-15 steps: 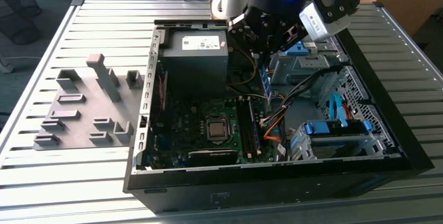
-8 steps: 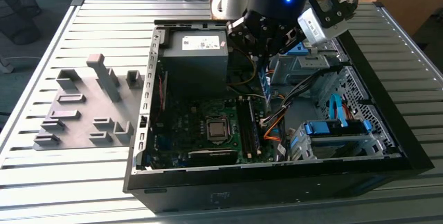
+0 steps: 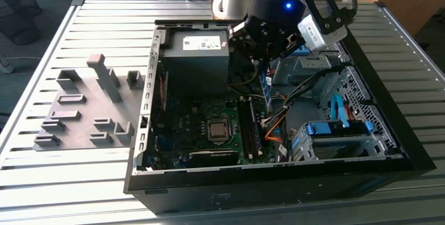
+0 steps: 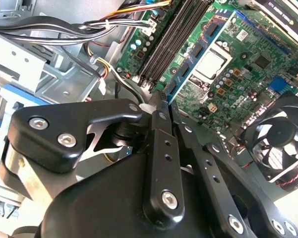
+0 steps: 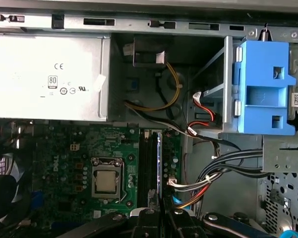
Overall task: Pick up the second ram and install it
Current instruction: 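Insert the second ram into the second slot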
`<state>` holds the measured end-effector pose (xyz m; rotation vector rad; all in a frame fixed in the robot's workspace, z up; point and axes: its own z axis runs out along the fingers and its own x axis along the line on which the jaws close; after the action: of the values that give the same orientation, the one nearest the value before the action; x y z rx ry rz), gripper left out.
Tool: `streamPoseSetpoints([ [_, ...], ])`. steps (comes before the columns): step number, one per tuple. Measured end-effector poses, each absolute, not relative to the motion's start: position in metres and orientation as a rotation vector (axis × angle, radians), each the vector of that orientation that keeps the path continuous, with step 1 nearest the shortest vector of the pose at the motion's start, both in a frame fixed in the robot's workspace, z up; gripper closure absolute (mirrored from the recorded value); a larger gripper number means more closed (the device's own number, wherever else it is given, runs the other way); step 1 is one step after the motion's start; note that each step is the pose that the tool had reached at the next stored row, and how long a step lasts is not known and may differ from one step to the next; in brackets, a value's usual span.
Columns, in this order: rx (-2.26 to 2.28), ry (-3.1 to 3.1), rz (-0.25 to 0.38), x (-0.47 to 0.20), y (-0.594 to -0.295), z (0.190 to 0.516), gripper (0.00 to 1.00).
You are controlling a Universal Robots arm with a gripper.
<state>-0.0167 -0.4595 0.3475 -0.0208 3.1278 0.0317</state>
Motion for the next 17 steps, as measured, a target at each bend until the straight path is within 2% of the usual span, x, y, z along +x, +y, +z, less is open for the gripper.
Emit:
streamPoseSetpoints([
  [17,-0.020,3.128,0.032,-0.017,-0.462,0.333,0.86],
])
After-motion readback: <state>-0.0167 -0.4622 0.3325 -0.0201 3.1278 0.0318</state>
